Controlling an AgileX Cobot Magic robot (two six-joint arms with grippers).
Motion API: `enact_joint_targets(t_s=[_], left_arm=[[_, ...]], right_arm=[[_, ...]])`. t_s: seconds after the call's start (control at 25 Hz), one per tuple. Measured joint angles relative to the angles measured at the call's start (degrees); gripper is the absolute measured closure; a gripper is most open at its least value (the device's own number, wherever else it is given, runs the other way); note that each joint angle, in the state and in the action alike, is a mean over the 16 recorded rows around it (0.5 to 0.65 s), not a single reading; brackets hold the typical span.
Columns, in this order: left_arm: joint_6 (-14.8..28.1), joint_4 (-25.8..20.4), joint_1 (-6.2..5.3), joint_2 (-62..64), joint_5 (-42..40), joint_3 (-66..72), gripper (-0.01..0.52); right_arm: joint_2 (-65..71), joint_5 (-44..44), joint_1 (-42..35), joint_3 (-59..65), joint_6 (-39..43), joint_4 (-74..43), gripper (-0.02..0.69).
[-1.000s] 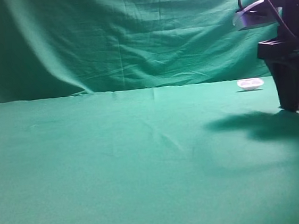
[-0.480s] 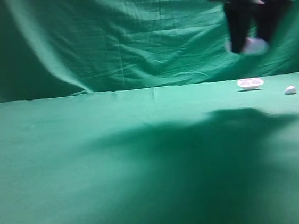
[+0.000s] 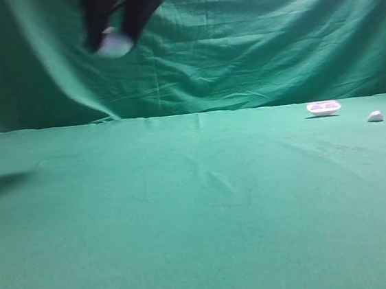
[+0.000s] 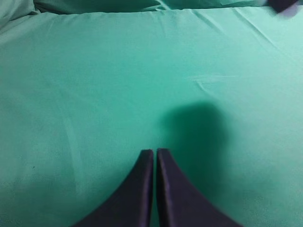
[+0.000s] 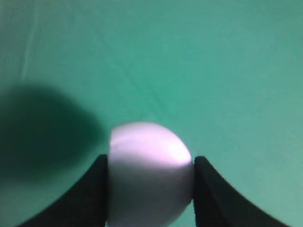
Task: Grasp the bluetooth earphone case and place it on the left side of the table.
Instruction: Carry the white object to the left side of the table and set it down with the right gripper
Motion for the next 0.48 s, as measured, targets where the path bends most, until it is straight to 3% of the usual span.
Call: enact_joint_targets(t_s=[0.2, 0.48], left_arm=[[0.00, 0.00, 0.00, 0.00, 0.00, 0.00, 0.514], [0.00, 0.00, 0.00, 0.00, 0.00, 0.00, 0.514]], right_arm=[[3.76, -3.18, 1.45, -1.79, -0.06, 0.04, 0.325], [4.30, -4.89, 1.68, -2.03, -0.15, 0.03, 0.191]])
